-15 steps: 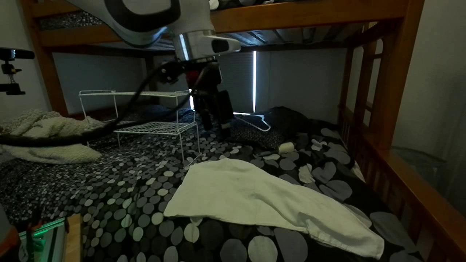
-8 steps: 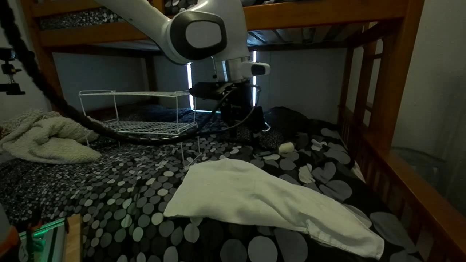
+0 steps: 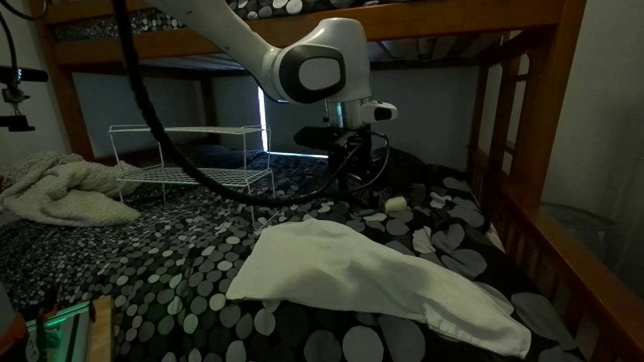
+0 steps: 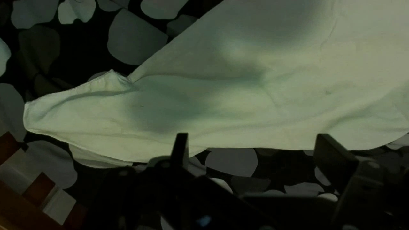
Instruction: Straighten the pillow case on the bed
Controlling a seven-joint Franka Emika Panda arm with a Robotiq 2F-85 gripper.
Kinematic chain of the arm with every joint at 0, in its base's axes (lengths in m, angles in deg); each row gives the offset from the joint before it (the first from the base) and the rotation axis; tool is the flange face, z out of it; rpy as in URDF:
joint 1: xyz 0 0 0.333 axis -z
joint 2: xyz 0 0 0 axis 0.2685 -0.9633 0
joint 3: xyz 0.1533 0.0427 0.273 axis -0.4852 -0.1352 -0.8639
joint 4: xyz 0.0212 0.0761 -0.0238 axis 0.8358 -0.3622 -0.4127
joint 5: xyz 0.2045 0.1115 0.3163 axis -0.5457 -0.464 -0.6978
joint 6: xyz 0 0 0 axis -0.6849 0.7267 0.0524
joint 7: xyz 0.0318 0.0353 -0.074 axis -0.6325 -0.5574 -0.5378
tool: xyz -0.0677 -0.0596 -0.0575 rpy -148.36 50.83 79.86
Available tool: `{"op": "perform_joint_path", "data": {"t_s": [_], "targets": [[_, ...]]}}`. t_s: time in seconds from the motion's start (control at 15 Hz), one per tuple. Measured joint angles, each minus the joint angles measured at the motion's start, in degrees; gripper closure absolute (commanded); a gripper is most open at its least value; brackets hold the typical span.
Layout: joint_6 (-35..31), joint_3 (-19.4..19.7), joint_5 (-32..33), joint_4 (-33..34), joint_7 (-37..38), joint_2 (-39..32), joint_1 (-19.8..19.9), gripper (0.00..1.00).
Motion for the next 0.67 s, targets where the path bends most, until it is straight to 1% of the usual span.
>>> {"op": "perform_joint_path", "data": {"t_s": [0.13,0.67], "targets": [[0.0,0.0,-0.1,1.0,0.0,-1.2,0.0,0.0],[-0.6,-0.3,-0.1,1.7,0.0,-1.8,0.0,0.0]]}}
